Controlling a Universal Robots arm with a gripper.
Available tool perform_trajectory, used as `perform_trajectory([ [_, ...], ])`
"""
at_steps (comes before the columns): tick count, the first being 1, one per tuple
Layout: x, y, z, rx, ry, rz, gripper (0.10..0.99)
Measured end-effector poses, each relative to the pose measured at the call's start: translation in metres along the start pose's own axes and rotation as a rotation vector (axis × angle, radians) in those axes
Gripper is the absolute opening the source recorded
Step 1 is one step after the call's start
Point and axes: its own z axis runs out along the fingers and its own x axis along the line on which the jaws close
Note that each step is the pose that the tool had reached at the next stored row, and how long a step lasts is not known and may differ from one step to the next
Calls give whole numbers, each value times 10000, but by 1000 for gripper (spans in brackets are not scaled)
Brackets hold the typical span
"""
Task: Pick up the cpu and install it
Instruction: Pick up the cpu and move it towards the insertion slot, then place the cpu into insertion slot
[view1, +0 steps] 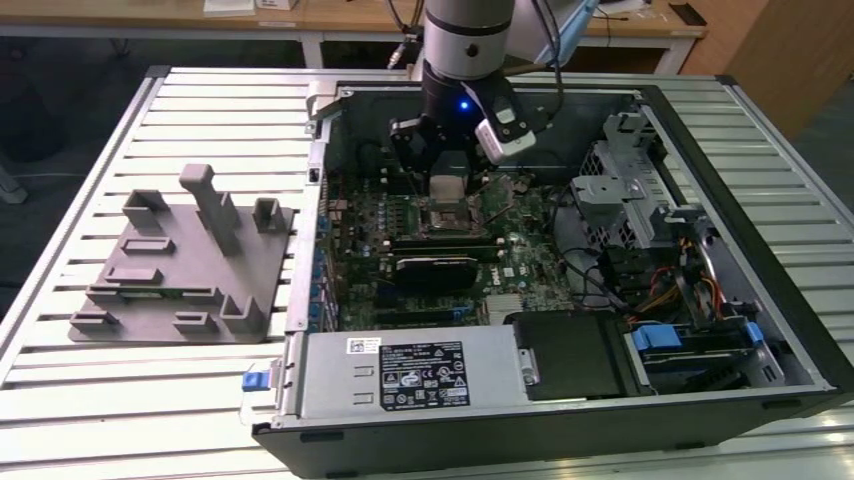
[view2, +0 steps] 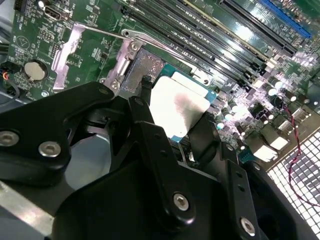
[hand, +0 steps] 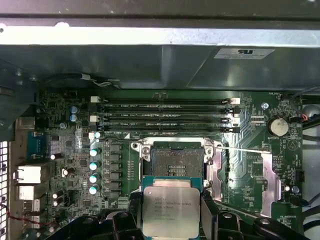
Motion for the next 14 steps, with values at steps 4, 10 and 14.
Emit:
perform_trajectory([
  [4,0,0,2,0,0,0,549],
  [10,0,0,3,0,0,0,549],
  [14,0,0,3,-1,-1,3,549],
])
